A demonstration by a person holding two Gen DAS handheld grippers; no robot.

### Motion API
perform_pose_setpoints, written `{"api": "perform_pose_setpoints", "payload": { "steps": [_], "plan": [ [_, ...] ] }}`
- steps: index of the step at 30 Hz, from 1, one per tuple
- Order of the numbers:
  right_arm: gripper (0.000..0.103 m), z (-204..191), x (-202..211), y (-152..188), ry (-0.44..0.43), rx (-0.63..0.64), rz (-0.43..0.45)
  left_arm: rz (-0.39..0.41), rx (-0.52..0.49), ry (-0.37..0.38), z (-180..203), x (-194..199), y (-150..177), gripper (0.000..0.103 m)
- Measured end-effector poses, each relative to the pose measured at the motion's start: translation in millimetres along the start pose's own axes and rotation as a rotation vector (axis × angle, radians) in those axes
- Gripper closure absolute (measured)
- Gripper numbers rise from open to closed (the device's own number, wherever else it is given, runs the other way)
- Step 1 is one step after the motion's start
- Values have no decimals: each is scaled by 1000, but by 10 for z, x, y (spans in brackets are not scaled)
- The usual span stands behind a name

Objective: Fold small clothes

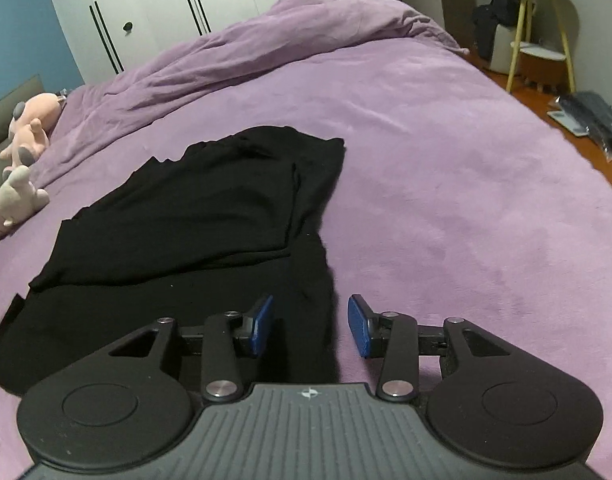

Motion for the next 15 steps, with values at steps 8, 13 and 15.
{"api": "perform_pose_setpoints", "payload": {
  "steps": [8,13,15],
  "plan": [
    [66,-80,-64,-8,35,49,8,-145,-240,-43,236,-380,144,59],
    [93,-119,-54,12,56,106,21,-167,-287,-50,299,-473,224,83],
    [98,-123,-20,12,49,109,37,-163,-329,-80,322,-486,256,91]
  ]
}}
Point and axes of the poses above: each gripper's, at about its wrist camera, not at the fingertips, and x roughly against the way its jaws point, z to its right, y to its underside, the point moved 3 cm from there along -x, roughly the way its jaws point, and after that the axes turned 4 degrees about -z, right-handed, at the moved point
